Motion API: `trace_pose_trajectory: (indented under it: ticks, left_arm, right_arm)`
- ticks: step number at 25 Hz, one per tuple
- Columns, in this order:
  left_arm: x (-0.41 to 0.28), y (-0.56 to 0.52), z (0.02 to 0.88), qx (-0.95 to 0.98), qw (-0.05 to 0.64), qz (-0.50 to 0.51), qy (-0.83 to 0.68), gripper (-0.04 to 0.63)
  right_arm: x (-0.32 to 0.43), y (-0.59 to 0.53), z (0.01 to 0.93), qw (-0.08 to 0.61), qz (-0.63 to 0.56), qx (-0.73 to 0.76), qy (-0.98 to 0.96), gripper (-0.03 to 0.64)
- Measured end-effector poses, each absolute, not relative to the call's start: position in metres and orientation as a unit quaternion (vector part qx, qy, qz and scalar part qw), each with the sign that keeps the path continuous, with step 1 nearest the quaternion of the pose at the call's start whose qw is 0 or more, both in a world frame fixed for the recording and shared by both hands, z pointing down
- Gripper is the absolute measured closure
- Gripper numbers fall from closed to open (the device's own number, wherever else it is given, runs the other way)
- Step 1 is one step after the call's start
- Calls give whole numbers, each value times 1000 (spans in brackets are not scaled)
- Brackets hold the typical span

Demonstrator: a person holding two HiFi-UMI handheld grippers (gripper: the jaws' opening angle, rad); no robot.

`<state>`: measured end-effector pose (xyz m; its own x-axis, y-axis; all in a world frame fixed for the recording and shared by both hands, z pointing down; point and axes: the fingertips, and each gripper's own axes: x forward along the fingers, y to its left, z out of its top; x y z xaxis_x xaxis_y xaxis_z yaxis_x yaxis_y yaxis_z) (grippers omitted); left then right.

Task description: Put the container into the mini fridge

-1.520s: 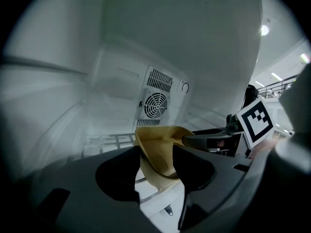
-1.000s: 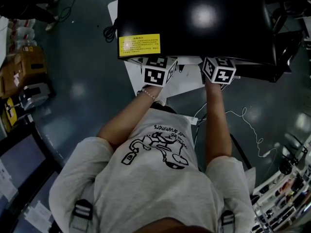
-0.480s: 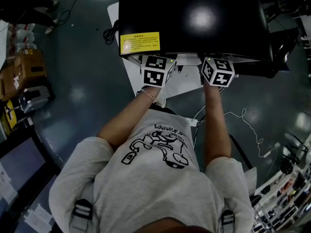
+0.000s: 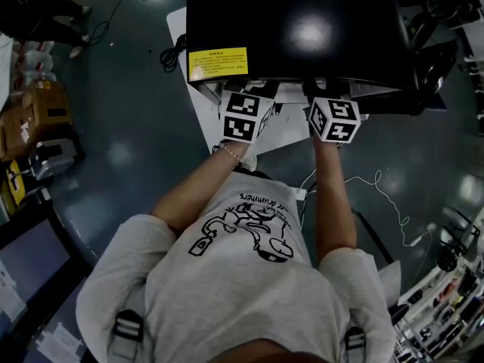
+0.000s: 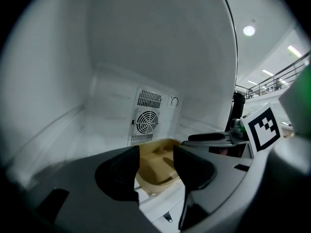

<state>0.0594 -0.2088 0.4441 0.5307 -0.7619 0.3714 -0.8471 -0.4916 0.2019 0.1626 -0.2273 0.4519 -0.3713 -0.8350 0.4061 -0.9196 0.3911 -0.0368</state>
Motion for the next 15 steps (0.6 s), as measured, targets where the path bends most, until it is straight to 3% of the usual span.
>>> trace_pose_trajectory:
  ticks: [15]
  left_arm:
    - [74,-184,419,885,156,97,-427,391]
  right_arm:
    - [152,-190,421,135,109,529,-830,385]
